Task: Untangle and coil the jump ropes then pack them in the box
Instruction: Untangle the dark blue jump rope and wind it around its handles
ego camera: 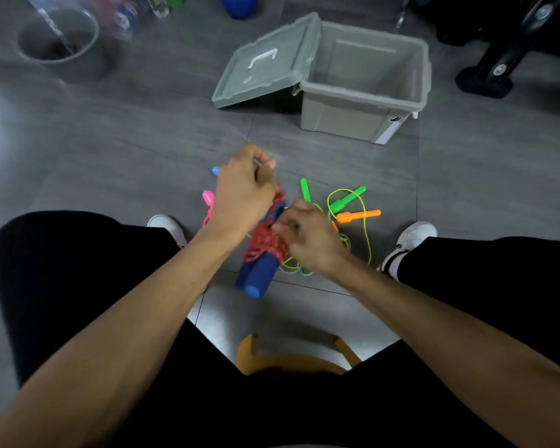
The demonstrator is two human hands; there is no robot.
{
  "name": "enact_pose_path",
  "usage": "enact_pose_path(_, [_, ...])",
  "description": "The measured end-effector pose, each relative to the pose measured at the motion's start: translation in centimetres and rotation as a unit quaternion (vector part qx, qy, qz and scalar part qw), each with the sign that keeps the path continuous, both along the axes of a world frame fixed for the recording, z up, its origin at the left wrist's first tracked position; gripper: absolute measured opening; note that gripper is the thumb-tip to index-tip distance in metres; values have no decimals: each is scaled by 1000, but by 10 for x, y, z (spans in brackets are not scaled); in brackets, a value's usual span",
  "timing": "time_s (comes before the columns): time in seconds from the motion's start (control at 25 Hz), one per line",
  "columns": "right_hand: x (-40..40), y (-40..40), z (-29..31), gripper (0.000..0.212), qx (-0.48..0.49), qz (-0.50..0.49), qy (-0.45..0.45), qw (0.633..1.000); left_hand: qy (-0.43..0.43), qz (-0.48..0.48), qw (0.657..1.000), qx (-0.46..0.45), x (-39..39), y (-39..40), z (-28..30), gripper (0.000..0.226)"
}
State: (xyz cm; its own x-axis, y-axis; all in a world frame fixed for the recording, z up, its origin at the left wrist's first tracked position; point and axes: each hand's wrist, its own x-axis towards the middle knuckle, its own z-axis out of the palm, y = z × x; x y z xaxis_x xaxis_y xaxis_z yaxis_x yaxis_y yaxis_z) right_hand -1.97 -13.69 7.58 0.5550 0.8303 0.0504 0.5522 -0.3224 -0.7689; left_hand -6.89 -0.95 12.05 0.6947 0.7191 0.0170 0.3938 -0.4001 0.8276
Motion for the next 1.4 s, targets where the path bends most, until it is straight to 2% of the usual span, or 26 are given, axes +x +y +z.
enact_pose_path(0.12, [34, -3, 9, 20, 21, -84, -43, 995, -9, -17, 998, -55, -1, 8, 11, 6])
enact_pose_path(0.28, [52, 1, 26, 18, 45, -87, -71, 993, -20, -61, 996, -60, -1, 8, 19, 8])
enact_pose_path(0.44, [59, 1, 35, 17, 56, -72, -82, 993, -41, -127, 991, 34, -3, 1, 16, 18])
enact_pose_path(0.56, [55, -2, 38, 19, 66, -77, -5, 995, -56, -143, 985, 77, -2, -1, 15, 17])
enact_pose_path(0.72, [51, -5, 44, 17, 64, -114, 142, 981, -61, -154, 986, 21, -1, -9, 16, 13])
enact_pose_path(0.8, [53, -8, 48, 18, 68, -111, 193, 972, -67, -158, 985, 30, 0, -11, 14, 13])
enact_pose_path(0.96, [56, -12, 47, 15, 34, -104, 127, 986, -69, -178, 976, 100, -2, -9, 8, 11])
enact_pose_path(1.08, [51, -9, 48, 13, 56, -161, 108, 979, -82, -111, 989, 51, -1, -19, 9, 12])
enact_pose_path(1.16, [49, -7, 51, 12, 61, -152, 91, 982, -91, -77, 993, 26, 2, -22, 11, 7])
enact_pose_path(1.4, [51, -6, 48, 12, 68, -115, 42, 990, -41, -63, 993, 92, 5, -24, 10, 5])
